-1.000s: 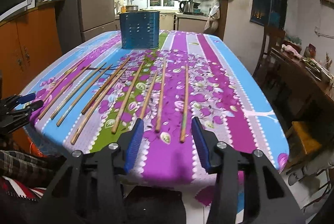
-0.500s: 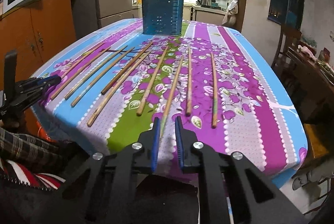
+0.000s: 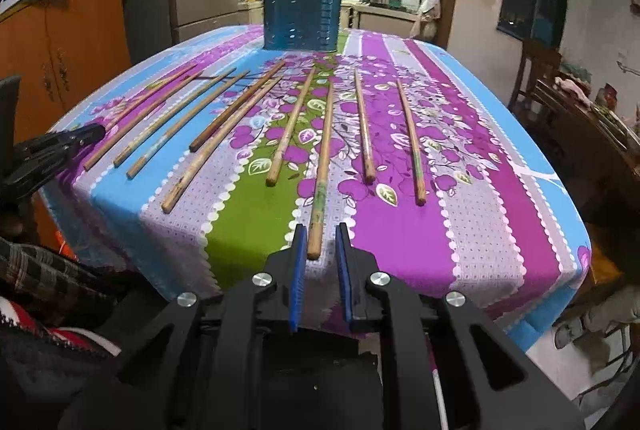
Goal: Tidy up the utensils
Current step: 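Close the left tool on one chopstick while the right tool grasps another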
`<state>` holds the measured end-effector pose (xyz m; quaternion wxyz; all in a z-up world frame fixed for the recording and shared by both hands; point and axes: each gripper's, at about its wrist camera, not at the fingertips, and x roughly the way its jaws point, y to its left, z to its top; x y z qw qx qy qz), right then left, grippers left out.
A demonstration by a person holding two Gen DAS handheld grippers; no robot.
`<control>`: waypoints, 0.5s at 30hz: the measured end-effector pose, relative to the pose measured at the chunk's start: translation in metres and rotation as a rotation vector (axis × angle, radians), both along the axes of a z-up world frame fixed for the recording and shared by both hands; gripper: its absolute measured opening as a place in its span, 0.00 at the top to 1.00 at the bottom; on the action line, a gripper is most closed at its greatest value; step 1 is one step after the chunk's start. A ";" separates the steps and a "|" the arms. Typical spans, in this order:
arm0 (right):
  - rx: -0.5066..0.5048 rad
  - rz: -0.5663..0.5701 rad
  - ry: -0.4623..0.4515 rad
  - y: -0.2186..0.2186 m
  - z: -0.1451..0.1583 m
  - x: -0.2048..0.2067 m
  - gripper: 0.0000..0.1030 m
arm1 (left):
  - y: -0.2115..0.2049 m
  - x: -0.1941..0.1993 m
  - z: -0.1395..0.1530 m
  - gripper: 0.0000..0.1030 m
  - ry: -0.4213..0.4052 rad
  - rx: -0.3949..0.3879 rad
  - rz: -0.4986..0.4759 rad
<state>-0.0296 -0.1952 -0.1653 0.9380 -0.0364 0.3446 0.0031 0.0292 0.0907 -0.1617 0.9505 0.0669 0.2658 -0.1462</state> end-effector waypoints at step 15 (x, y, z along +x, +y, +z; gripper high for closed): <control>0.054 -0.039 -0.031 -0.001 -0.005 -0.005 0.93 | -0.001 -0.004 -0.002 0.90 -0.017 0.007 -0.003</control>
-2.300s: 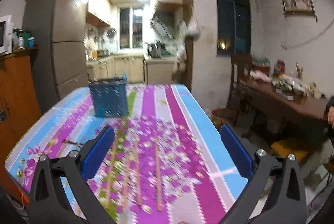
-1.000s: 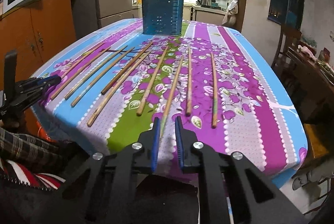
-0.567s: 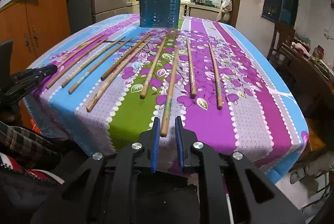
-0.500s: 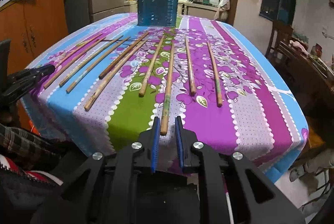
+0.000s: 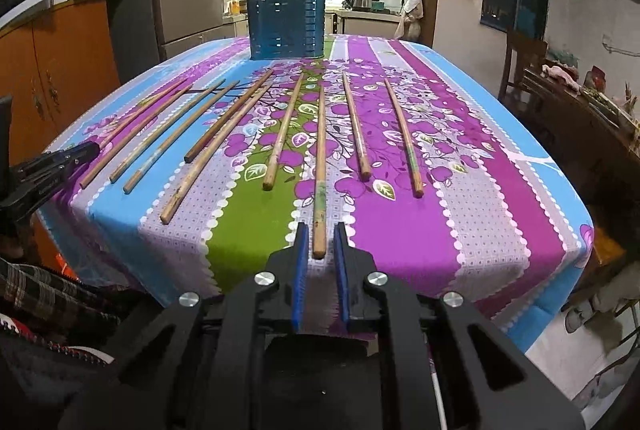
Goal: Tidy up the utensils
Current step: 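Close the left tool on one chopstick while the right tool grasps another, then carry both chopsticks up and lower them into the blue utensil holder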
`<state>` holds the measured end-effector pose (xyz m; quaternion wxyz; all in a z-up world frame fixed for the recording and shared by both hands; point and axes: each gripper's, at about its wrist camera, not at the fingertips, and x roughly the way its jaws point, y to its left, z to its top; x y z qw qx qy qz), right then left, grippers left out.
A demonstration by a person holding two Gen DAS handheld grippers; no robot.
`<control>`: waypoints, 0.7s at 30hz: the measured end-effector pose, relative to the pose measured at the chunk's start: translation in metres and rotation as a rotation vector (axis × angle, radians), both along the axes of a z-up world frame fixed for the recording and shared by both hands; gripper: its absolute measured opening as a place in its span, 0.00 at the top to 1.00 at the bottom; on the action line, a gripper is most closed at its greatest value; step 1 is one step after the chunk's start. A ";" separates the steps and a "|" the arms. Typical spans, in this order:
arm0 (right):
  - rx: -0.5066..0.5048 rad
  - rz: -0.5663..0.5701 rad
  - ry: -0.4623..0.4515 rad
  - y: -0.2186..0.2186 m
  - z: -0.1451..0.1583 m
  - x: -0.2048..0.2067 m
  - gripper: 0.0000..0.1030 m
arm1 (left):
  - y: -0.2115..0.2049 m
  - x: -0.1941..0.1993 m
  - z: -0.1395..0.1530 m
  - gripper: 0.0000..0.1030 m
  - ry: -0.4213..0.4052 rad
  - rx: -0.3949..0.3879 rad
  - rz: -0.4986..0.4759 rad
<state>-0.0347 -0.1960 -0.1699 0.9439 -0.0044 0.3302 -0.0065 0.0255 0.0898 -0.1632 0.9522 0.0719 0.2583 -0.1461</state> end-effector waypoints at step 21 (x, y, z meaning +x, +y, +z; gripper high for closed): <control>-0.066 0.028 -0.114 0.005 0.026 -0.007 0.95 | -0.008 -0.028 0.020 0.92 -0.140 0.121 0.076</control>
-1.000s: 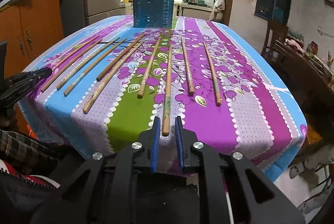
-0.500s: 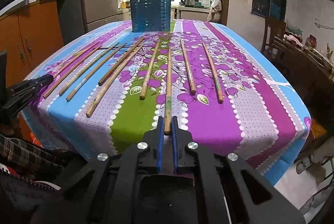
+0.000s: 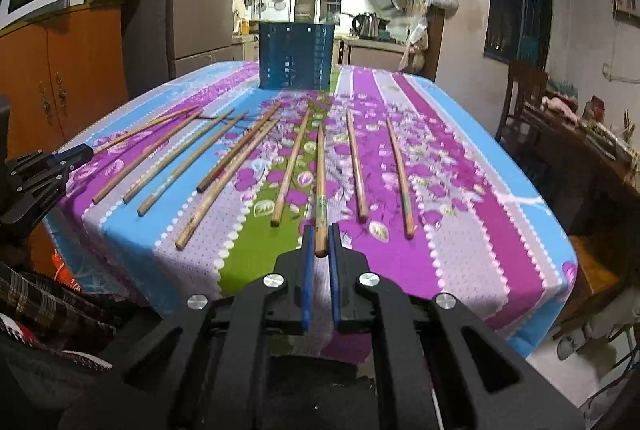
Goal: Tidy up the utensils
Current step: 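Carry both chopsticks up and lower them into the blue utensil holder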
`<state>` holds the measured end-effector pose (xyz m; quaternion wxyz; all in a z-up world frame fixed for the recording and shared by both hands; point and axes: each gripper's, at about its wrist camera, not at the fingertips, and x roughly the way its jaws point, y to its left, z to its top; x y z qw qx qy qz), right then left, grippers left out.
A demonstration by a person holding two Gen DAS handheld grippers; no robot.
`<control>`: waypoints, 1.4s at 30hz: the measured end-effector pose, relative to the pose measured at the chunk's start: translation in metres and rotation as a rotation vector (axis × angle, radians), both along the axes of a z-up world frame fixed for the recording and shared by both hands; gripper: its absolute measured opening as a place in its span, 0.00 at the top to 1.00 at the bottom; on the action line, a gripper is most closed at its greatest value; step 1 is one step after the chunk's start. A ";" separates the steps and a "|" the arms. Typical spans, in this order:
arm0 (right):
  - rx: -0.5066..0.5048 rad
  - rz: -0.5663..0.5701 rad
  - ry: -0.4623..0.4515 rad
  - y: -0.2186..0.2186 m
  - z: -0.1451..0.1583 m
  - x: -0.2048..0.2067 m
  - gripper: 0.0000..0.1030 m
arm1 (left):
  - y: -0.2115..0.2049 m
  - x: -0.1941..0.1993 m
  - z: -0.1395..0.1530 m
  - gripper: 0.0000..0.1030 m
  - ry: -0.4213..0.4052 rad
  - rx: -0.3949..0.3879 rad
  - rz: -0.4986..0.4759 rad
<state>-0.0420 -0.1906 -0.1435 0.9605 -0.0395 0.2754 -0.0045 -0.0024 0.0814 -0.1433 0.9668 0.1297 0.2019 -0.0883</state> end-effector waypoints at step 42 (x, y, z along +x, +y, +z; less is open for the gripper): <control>-0.036 0.239 -0.314 -0.026 0.191 0.120 0.95 | 0.018 0.124 0.230 0.93 -0.080 -0.320 -0.212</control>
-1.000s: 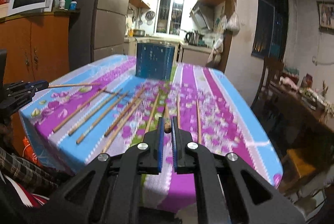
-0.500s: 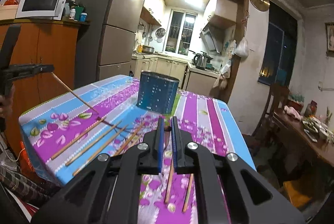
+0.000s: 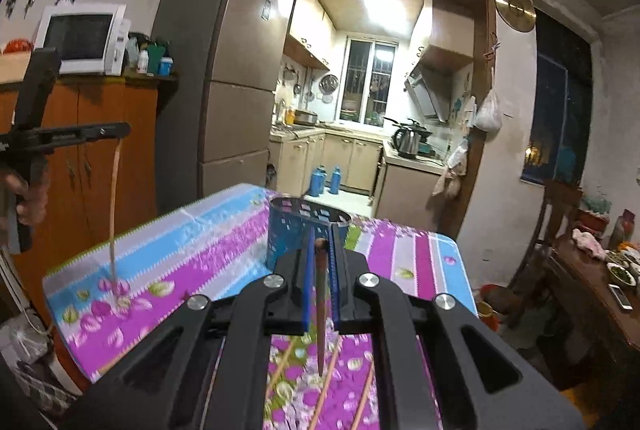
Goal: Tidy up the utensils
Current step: 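Carry both chopsticks up and lower them into the blue utensil holder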
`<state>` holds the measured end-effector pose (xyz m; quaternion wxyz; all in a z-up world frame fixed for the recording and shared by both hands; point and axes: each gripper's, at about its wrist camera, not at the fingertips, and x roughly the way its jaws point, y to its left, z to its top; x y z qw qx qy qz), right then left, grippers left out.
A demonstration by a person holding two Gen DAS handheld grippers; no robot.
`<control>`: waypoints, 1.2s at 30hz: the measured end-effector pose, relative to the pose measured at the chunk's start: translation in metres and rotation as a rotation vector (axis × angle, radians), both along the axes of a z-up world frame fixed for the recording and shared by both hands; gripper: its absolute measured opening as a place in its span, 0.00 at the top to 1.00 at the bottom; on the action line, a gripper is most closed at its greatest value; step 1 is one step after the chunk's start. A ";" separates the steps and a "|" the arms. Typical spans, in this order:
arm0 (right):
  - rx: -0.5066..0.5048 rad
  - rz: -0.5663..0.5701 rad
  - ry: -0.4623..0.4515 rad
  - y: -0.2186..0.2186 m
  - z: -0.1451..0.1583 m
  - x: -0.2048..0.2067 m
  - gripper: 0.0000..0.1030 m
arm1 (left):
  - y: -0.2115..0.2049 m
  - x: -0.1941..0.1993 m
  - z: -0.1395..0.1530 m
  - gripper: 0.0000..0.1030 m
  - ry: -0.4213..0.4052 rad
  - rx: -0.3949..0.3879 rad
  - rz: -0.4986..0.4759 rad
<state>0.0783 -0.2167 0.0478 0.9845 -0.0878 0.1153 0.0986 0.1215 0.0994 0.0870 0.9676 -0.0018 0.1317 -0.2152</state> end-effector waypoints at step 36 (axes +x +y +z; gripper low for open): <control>0.153 0.030 -0.018 0.000 0.112 0.211 0.95 | -0.148 0.205 0.111 0.93 -0.203 -0.025 -0.081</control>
